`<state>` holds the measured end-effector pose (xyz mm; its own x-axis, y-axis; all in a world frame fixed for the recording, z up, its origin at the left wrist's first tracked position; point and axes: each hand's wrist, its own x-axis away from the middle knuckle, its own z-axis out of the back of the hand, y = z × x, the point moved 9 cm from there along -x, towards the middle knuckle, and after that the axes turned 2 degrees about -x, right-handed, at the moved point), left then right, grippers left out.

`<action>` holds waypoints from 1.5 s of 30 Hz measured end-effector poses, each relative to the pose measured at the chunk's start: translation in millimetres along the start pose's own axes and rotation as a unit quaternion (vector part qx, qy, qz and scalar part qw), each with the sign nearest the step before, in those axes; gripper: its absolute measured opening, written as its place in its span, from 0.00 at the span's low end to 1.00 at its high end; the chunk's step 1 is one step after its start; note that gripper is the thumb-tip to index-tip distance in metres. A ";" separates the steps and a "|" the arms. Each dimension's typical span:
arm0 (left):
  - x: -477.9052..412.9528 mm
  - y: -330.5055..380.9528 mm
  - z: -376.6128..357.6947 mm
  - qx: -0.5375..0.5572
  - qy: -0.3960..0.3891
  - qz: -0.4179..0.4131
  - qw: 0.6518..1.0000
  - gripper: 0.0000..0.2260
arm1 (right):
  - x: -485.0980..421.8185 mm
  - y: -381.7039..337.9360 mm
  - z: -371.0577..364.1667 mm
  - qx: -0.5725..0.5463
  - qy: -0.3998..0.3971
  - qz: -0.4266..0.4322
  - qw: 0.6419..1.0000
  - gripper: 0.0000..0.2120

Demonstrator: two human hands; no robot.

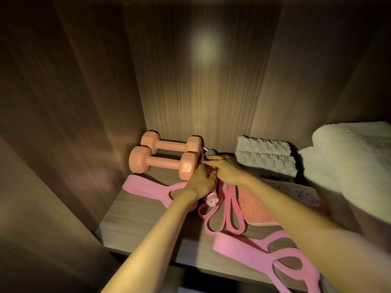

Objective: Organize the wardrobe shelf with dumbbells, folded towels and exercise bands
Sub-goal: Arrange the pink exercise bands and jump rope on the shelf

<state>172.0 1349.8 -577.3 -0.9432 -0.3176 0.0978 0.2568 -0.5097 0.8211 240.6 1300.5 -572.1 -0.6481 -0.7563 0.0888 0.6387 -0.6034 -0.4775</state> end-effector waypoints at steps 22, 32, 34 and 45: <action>68.9 -8.7 39.2 -0.005 0.224 -0.052 0.973 0.09 | 19.1 4.2 -10.3 -0.024 -0.009 -0.041 0.999 0.23; 81.9 0.0 36.3 -0.060 0.159 -0.119 0.978 0.15 | 39.1 -15.7 1.9 -0.035 0.001 -0.032 0.999 0.27; 87.7 -0.7 38.7 -0.037 0.145 -0.114 0.982 0.16 | 49.2 -23.2 9.3 -0.059 0.031 -0.019 0.998 0.25; 153.5 20.9 48.2 -0.030 0.149 -0.124 0.981 0.15 | 153.5 -52.1 39.4 -0.060 0.097 0.011 0.993 0.18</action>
<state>22.4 1329.0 -518.0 -0.8769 -0.3936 -0.2759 0.0484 -0.6434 0.7640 124.2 1205.8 -499.1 -0.7098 -0.6991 -0.0868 0.6067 -0.5439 -0.5797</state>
